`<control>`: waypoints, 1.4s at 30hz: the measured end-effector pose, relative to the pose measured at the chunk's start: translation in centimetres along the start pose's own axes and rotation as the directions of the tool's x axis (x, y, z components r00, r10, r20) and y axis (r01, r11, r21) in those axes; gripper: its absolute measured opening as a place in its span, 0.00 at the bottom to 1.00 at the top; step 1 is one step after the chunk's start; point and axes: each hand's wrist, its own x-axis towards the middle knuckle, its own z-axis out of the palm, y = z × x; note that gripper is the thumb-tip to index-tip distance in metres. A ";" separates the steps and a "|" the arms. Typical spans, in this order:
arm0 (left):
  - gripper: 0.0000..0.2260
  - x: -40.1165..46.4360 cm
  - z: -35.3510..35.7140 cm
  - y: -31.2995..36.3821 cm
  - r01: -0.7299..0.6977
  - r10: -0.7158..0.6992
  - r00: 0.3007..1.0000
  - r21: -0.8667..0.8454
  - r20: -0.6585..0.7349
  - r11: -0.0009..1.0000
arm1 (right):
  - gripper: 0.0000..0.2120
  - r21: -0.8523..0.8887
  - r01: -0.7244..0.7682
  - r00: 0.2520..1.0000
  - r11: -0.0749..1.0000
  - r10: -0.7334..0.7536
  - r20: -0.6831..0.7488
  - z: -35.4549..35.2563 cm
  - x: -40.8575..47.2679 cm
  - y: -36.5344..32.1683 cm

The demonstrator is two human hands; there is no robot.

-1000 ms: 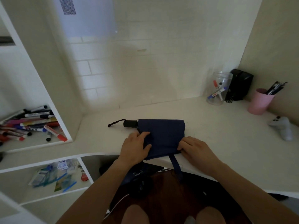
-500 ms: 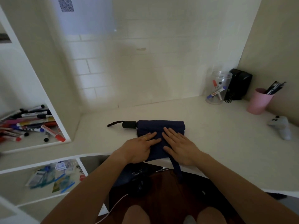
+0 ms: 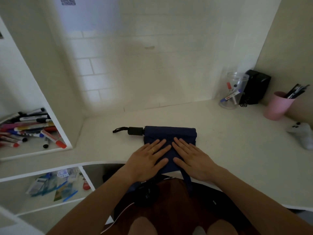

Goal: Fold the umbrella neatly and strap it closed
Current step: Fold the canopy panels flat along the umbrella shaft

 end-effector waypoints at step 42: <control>0.26 3.8 -6.7 -1.6 0.036 -0.036 0.999 0.031 0.004 0.999 | 0.14 -0.146 0.283 0.897 0.948 -0.316 -0.308 -5.0 3.8 4.1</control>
